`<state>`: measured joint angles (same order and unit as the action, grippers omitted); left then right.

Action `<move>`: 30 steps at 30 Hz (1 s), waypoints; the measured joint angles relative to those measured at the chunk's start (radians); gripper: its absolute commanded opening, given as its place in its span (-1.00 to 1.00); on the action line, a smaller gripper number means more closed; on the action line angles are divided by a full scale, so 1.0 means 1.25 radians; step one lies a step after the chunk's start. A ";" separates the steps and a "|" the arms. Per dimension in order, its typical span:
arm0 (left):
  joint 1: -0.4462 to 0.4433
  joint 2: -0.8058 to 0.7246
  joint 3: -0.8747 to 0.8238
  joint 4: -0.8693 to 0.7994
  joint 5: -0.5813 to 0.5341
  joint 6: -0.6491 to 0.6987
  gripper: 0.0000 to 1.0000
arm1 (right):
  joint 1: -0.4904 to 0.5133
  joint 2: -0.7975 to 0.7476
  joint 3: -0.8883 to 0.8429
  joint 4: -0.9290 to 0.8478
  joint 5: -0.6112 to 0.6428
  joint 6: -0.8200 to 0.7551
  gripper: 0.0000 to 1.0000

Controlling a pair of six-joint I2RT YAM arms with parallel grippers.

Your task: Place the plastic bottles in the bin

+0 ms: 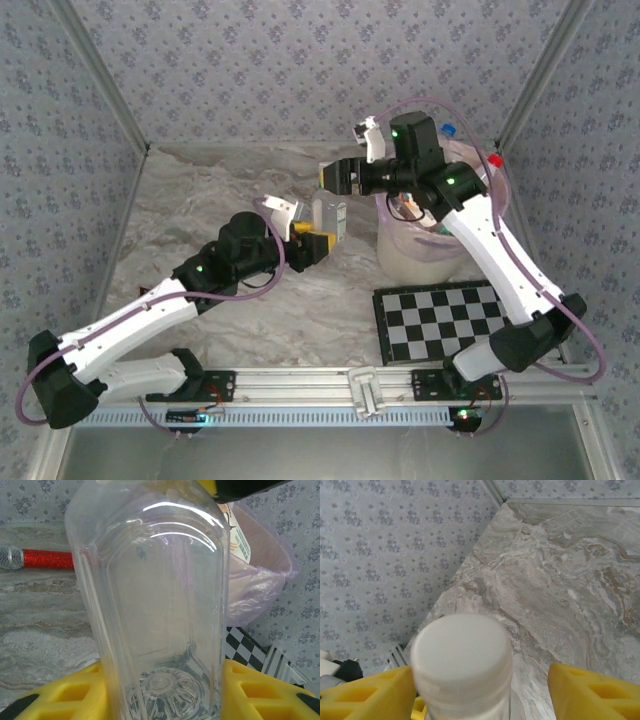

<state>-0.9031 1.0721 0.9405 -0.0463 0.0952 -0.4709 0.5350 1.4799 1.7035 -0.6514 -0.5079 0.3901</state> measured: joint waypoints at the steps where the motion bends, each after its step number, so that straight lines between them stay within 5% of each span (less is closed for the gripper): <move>1: 0.000 0.000 0.000 0.000 0.002 0.000 -0.38 | 0.004 0.006 0.000 0.005 -0.005 0.004 0.24; 8: 0.000 0.000 -0.003 0.012 0.001 0.000 -0.21 | 0.010 0.011 -0.001 0.016 -0.007 0.007 -0.35; 13: 0.000 0.000 -0.006 0.025 -0.002 0.004 0.62 | -0.002 -0.002 0.011 -0.003 0.008 0.001 -0.50; 15: 0.000 0.000 -0.006 0.022 -0.008 0.005 0.76 | -0.023 -0.014 0.034 -0.022 0.028 -0.005 -0.52; 25: 0.026 0.027 -0.006 0.020 -0.034 -0.010 0.80 | -0.341 -0.271 0.107 -0.175 0.270 -0.056 -0.76; 30: 0.051 0.110 0.034 0.017 -0.017 -0.030 0.79 | -0.494 -0.325 0.091 -0.215 0.311 -0.070 -0.77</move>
<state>-0.8391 1.2095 0.9836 -0.0246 0.0738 -0.5083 -0.0830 1.0740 1.8172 -0.9203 -0.1192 0.3023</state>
